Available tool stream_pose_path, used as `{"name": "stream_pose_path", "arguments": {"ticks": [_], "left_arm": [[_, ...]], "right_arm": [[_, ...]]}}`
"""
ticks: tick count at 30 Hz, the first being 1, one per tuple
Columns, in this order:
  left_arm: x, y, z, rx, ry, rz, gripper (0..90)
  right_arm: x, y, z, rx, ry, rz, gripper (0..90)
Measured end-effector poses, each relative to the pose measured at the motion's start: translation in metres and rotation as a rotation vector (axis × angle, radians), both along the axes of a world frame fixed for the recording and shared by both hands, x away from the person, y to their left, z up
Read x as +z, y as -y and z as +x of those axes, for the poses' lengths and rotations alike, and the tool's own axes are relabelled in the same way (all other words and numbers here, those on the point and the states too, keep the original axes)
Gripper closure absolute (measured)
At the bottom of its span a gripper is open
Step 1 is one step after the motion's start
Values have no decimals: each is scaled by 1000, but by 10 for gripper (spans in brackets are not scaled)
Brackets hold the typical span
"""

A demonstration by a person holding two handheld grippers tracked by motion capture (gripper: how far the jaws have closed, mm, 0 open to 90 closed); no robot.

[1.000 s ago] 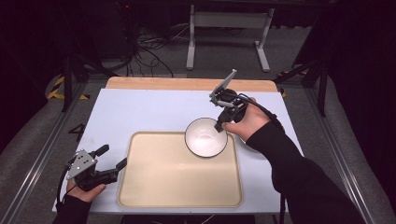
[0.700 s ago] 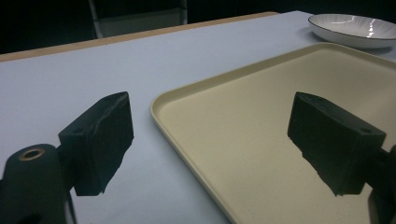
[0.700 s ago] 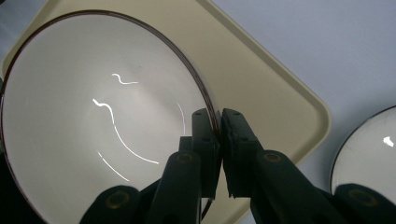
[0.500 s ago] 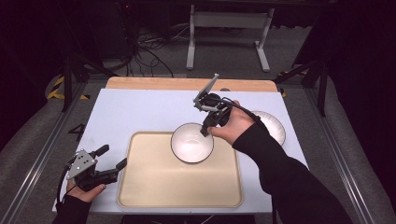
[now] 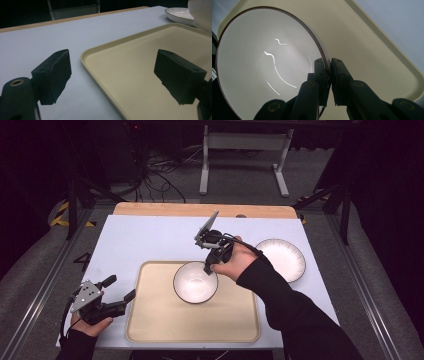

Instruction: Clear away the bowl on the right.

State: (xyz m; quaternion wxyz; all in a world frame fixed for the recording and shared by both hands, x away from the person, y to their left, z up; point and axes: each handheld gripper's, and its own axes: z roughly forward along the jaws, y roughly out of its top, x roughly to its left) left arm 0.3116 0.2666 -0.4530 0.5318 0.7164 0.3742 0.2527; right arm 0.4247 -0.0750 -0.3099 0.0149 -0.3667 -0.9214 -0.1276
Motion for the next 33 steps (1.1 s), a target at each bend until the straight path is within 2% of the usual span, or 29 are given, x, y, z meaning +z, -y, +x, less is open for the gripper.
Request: {"name": "stream_pose_path", "arguments": {"ticks": [14, 17, 21, 27, 33], "left_arm": [[0, 0, 0, -1, -2, 0, 153], [0, 0, 0, 0, -1, -3, 153], [0, 0, 0, -2, -1, -2, 153], [0, -1, 0, 0, 0, -4, 153], [0, -1, 0, 0, 1, -3, 153]], "right_arm": [[-28, -6, 5, 16, -33, -18, 838], [-36, -7, 6, 9, -47, -35, 837], [-42, -7, 7, 17, -48, -33, 837], [-57, -10, 9, 14, -72, -20, 836], [-63, -13, 9, 17, -77, -18, 833]]}}
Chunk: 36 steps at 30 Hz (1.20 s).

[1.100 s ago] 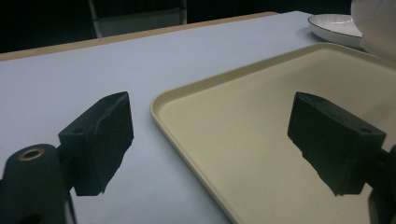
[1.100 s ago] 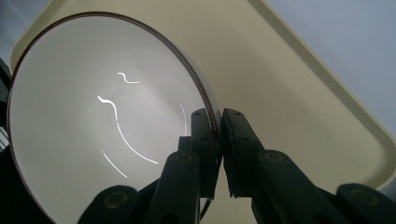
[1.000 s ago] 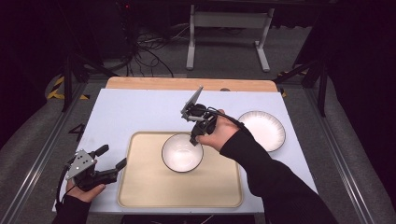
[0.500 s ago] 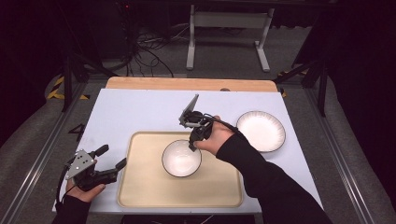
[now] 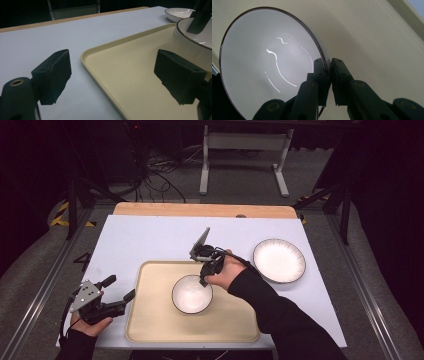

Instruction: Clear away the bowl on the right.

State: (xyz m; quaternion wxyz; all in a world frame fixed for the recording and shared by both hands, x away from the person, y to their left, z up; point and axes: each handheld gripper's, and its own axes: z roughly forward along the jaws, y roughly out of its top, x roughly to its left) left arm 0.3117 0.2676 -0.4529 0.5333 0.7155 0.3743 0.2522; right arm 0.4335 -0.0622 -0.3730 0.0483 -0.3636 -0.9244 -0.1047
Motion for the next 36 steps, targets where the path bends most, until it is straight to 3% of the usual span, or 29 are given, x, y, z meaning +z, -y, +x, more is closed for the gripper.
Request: {"name": "stream_pose_path", "arguments": {"ticks": [16, 24, 30, 36], "left_arm": [[0, 0, 0, -2, -1, 2, 153], [0, 1, 0, -5, -3, 6, 153], [0, 1, 0, -5, -2, 4, 152], [0, 1, 1, -8, -5, 4, 152]], "right_arm": [[-8, 0, 2, 12, 6, -22, 832], [-8, 2, 2, 12, 21, -22, 787], [-5, 2, -1, 12, 29, -9, 742], [5, 3, -5, 9, 67, -2, 720]]}}
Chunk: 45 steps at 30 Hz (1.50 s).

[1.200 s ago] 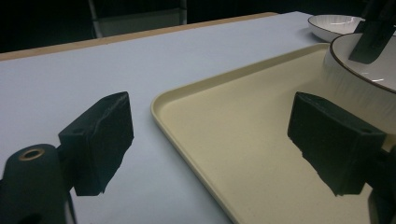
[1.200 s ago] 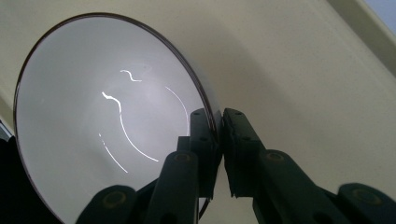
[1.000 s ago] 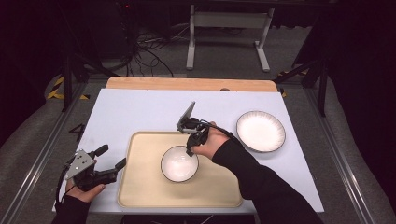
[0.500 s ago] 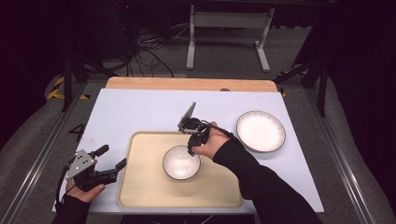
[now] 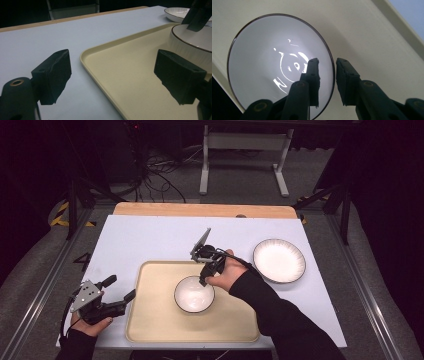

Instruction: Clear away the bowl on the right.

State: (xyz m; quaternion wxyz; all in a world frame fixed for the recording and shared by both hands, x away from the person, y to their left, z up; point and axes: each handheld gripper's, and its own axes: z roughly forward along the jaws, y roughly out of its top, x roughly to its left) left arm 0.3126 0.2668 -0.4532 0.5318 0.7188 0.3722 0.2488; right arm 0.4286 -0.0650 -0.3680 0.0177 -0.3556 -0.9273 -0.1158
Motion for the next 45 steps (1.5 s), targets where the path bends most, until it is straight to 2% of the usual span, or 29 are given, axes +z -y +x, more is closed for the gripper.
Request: {"name": "stream_pose_path", "arguments": {"ticks": [4, 8, 9, 11, 16, 18, 27, 31, 36, 45], "left_arm": [[0, 0, 0, 3, 1, -1, 152], [0, 0, 0, 3, 1, -2, 152], [0, 0, 0, 1, 1, 1, 152], [0, 0, 0, 1, -1, 1, 152], [0, 0, 0, 4, -1, 2, 152], [0, 0, 0, 4, 0, 1, 152], [0, 0, 0, 2, 2, 0, 152], [0, 0, 0, 3, -1, 2, 152], [0, 1, 0, 4, 0, 2, 152], [0, 2, 0, 4, -1, 1, 152]], "right_arm": [[10, 2, -2, 5, 49, 3, 688], [17, 2, -5, 9, 67, 9, 646], [24, 3, -8, 18, 80, 15, 603], [26, 2, -9, 13, 84, 18, 587], [36, 1, -19, 49, 121, 33, 484], [37, 0, -20, 53, 125, 35, 474], [48, 2, -32, 81, 199, 64, 346], [51, 7, -36, 86, 228, 82, 354], [53, 17, -42, 86, 241, 103, 369], [58, 47, -48, 37, 276, 120, 374]]}}
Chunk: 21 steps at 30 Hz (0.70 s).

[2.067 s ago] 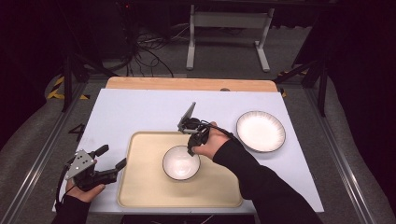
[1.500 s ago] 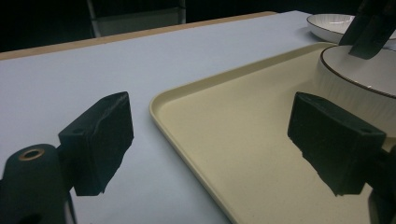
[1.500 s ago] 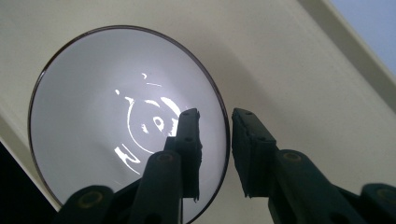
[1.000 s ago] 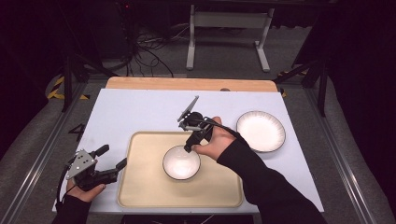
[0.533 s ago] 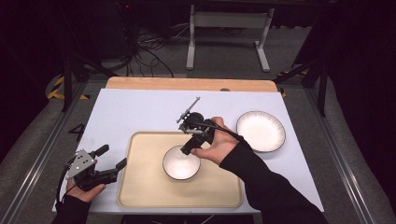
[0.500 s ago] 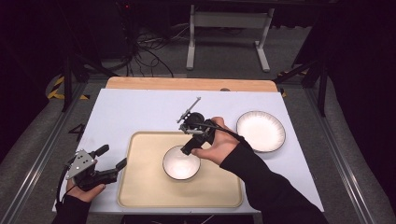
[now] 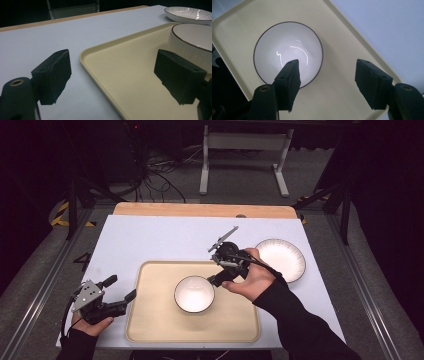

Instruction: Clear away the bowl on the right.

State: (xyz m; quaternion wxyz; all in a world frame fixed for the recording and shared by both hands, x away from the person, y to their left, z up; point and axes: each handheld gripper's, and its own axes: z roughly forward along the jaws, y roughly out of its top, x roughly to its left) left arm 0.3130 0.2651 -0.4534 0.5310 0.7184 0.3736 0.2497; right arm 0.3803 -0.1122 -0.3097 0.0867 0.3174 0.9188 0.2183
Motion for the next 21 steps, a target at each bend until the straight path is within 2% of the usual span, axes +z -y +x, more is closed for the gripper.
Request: {"name": "stream_pose_path", "arguments": {"ticks": [6, 12, 21], "left_arm": [[0, 0, 0, 3, -3, 1, 152], [0, 1, 0, 4, -2, 3, 152], [0, 0, 0, 8, 0, -1, 152]], "right_arm": [[0, 22, -4, -33, 12, 10, 374], [1, 46, -9, -71, 47, 38, 396], [-6, 77, -13, -117, 61, 61, 403]]}}
